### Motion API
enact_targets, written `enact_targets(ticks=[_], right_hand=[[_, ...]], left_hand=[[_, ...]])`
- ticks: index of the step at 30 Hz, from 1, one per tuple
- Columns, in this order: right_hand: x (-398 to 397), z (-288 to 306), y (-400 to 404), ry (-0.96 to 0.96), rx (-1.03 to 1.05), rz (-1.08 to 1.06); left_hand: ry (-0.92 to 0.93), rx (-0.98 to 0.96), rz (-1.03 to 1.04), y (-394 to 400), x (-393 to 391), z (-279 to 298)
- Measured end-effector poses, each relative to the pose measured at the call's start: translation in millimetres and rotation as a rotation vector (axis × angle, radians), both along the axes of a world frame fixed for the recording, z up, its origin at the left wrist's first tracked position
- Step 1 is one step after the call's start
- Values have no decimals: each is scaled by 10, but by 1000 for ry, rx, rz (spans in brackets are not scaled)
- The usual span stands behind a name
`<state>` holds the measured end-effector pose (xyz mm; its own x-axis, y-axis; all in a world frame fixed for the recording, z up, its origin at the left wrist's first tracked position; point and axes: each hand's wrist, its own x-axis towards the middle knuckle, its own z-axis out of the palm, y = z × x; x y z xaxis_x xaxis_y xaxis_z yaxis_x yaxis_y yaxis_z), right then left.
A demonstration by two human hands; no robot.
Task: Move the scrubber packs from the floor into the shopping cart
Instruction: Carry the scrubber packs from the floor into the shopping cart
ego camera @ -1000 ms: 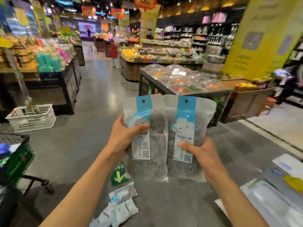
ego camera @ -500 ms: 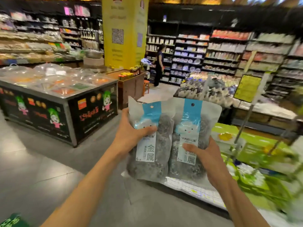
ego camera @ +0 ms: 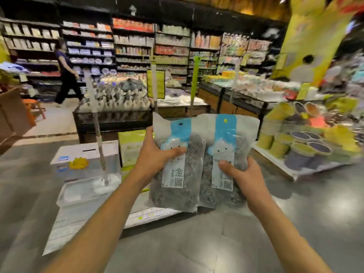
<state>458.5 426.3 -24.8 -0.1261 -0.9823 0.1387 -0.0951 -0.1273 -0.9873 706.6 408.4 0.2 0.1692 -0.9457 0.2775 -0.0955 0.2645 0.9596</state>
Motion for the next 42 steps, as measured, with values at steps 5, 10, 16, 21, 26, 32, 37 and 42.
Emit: enact_targets(ticks=[5,10,16,21,26,32,37,42], right_hand=[[-1155,-15,6,11,-6,-274],[-2154,-153,87,-9,47,-555],[-3082,-254,71,-25,85,-882],[-3627,-304,180,-23,122,-1150],[-4092,-338,513,21,189,-1399],[-4641,-563,1190,-10,245,-1674],[-5028,-885,1795,-73,365,-1831],[-5289,-1211,2183,-120,609,-1937]], left_hand=[[25,11,-252,-643,-1285,-66],[13,24,-538,-1199,-2603,-139],[-25,32,-875,-1772,-4087,-252],[-88,56,-1134,-2072,-5281,-412],[-143,35,-1363,-1842,-6317,-488],[-264,18,-1670,-1212,-7614,-700],[-379,-64,-1881,-525,-8575,-936],[-530,-82,-2112,83,-9352,-1246]])
